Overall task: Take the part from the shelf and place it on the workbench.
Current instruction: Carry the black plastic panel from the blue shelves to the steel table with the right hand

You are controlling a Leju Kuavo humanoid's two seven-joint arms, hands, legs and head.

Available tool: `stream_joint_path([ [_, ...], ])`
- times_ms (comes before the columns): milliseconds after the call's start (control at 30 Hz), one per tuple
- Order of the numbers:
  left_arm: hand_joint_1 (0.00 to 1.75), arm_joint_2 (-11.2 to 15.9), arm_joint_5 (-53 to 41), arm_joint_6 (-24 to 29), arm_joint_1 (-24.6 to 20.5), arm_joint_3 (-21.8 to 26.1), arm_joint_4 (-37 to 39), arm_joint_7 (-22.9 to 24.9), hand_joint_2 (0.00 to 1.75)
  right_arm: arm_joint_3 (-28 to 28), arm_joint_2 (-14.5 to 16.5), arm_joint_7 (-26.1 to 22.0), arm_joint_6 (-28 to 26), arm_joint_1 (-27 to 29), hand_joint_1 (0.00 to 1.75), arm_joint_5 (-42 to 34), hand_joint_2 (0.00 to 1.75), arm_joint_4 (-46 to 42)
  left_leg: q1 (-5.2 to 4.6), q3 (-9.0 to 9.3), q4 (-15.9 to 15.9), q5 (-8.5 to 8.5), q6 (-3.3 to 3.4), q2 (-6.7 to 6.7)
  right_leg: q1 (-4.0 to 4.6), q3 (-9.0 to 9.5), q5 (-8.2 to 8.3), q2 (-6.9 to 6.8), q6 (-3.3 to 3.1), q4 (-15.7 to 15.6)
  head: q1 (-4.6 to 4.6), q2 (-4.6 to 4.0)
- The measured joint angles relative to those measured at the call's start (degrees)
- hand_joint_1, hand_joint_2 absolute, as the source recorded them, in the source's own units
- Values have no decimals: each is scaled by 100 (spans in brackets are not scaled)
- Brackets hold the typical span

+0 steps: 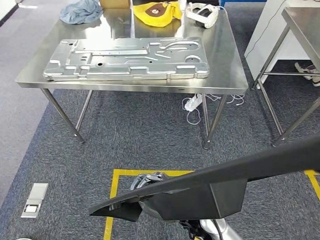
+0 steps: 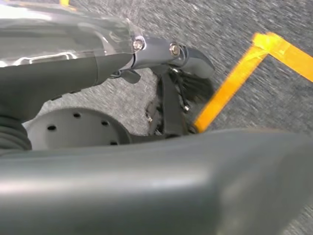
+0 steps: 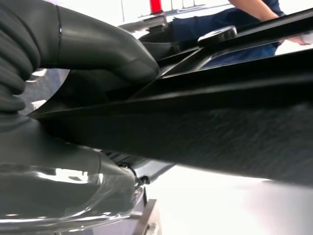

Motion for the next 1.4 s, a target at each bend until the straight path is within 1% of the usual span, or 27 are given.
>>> stream_joint_path([
  [33, 0, -1, 0, -7, -4, -1, 0, -2, 175, 9, 11, -2, -1, -19, 175, -1, 175, 1, 8, -135, 266, -110, -35, 0, -18, 46, -26, -9, -25, -16, -4, 0],
  [100, 0, -1, 1, -13, 3, 1, 0, 0, 175, 33, 24, -2, -1, -49, 175, -5, 175, 11, 28, -606, 1038, -349, -89, 0, -22, 116, -92, -17, -51, -20, -11, 0],
  [133, 0, -1, 2, -11, 15, 1, 0, 2, 175, 43, 27, -2, -1, -52, 175, -10, 175, 23, 37, -836, 1348, -384, -104, 0, -22, 159, -130, -12, -51, -20, -12, 0],
  [167, 0, -1, 4, -9, 29, 2, 0, 5, 175, 53, 27, -1, -1, -52, 175, -17, 175, 37, 41, -984, 1469, -299, -110, 0, -23, 214, -172, -4, -47, -20, -12, 0],
  [200, 0, -1, 7, -7, 42, 2, 0, 7, 175, 60, 27, -1, 0, -55, 175, -27, 175, 50, 44, -1029, 1373, -93, -106, 0, -24, 284, -219, 5, -40, -20, -12, 0],
  [267, 0, -1, 12, -4, 53, 3, 0, 8, 175, 73, 30, 0, 8, -86, 175, -48, 175, 78, 41, -902, 761, 459, -69, -2, -28, 435, -322, 16, -11, -27, -11, 0],
  [300, 0, -1, 14, -3, 55, 5, 0, 7, 175, 77, 32, 1, 16, -116, 175, -59, 175, 97, 26, -825, 495, 646, -39, -4, -22, 481, -362, 21, 13, -30, -12, 0],
  [333, 0, -1, 15, -3, 56, 8, 0, 8, 175, 79, 36, 1, 25, -146, 175, -68, 175, 115, 10, -770, 310, 715, -2, -5, -17, 499, -389, 28, 40, -37, -13, 0],
  [400, 0, -1, 16, -3, 55, 13, 0, 10, 175, 83, 42, 1, 34, -191, 175, -88, 175, 144, -20, -719, 164, 622, 67, -6, -5, 481, -407, 33, 102, -64, -16, 0],
  [500, 0, -1, 13, -2, 61, 13, 0, 10, 175, 86, 47, 1, 37, -232, 175, -105, 175, 162, 18, -583, -2, 522, 135, -4, -1, 489, -503, 11, 187, 17, -13, 0],
  [567, 0, -3, 13, 13, 59, 13, 0, 15, 175, 89, 48, 1, 38, -253, 175, -108, 175, 181, 34, -476, -56, 482, 183, 1, 1, 221, -728, 7, 203, 575, -11, 0],
  [633, 0, -8, 11, 36, 56, 13, 0, 34, 175, 96, 46, 1, 40, -247, 175, -109, 175, 215, 32, -397, -61, 418, 206, 2, 1, -259, -929, 7, 210, 1317, -11, 0],
  [667, 0, -11, 11, 46, 60, 13, 0, 45, 175, 102, 45, 1, 41, -240, 175, -109, 175, 232, 30, -348, -61, 379, 206, 1, 1, -430, -897, 7, 213, 1508, -11, 0],
  [700, 0, -12, 11, 53, 67, 13, 0, 54, 175, 107, 44, 1, 43, -237, 175, -110, 175, 246, 31, -289, -61, 338, 202, -1, 1, -496, -742, 6, 214, 1479, -11, 0],
  [767, 0, -12, 11, 60, 73, 13, 0, 61, 175, 113, 44, 1, 43, -237, 175, -111, 175, 262, 35, -143, -62, 238, 176, -4, 2, -356, -208, 2, 198, 887, -11, 0],
  [800, 0, -12, 11, 58, 67, 13, 0, 62, 175, 115, 45, 1, 44, -240, 175, -111, 175, 270, 28, -85, -58, 187, 148, -7, 13, -252, -8, -2, 188, 571, -10, 0],
  [833, 0, -12, 11, 56, 60, 13, 0, 62, 175, 118, 46, 1, 45, -246, 175, -112, 175, 278, 22, -51, -58, 147, 117, -7, 23, -155, 71, -5, 167, 316, -7, 0],
  [967, 0, -16, 11, 46, 27, 13, 0, 62, 175, 120, 56, 1, 50, -261, 175, -130, 175, 292, 18, -9, -103, 86, 16, 2, 31, -51, -44, 14, 60, 98, -9, 0],
  [1033, 0, -17, 11, 45, 13, 13, 0, 62, 175, 120, 70, 1, 54, -276, 175, -136, 175, 292, 21, -116, 152, -45, -40, 2, -3, 18, -78, 0, 1, 56, -10, 0],
  [1067, 0, -18, 9, 44, 12, 13, 0, 62, 175, 120, 77, 1, 56, -284, 175, -136, 175, 293, 26, -282, 455, -164, -65, 2, -11, 54, -102, -10, -23, 46, -11, 0],
  [1133, 0, -19, 3, 43, 24, 13, 0, 63, 175, 120, 85, 2, 60, -296, 175, -137, 175, 303, 34, -764, 1218, -384, -96, 2, -10, 119, -165, -16, -52, 43, -12, 0],
  [1167, 0, -19, -6, 43, 35, 12, 0, 64, 175, 120, 86, 3, 61, -295, 175, -137, 175, 313, 34, -964, 1459, -374, -99, 2, -8, 164, -202, -10, -56, 43, -12, 0],
  [1200, 0, -19, -22, 43, 46, 12, 0, 65, 175, 120, 86, 4, 61, -294, 175, -138, 175, 323, 32, -1071, 1495, -239, -91, 1, -7, 222, -244, 0, -57, 43, -12, 0],
  [1233, 0, -19, -42, 43, 54, 10, 0, 66, 175, 120, 86, 5, 61, -294, 175, -138, 175, 330, 28, -1071, 1304, 5, -69, 1, -5, 293, -292, 11, -53, 42, -12, 0],
  [1300, 0, -15, -81, 43, 59, 7, 0, 66, 175, 120, 86, 4, 60, -293, 175, -139, 175, 338, -7, -903, 658, 515, 20, -4, -5, 430, -393, 22, -30, 29, -10, 0],
  [1333, 0, -12, -88, 43, 58, 6, 0, 67, 175, 120, 85, 4, 60, -289, 175, -141, 175, 339, -37, -820, 414, 643, 76, -5, -10, 471, -430, 29, -4, 16, -9, 0],
  [1400, 0, -7, -92, 51, 53, 2, 0, 73, 175, 120, 83, 4, 58, -272, 175, -147, 175, 339, -92, -727, 204, 602, 177, -4, -22, 497, -442, 35, 73, -14, -8, 0],
])
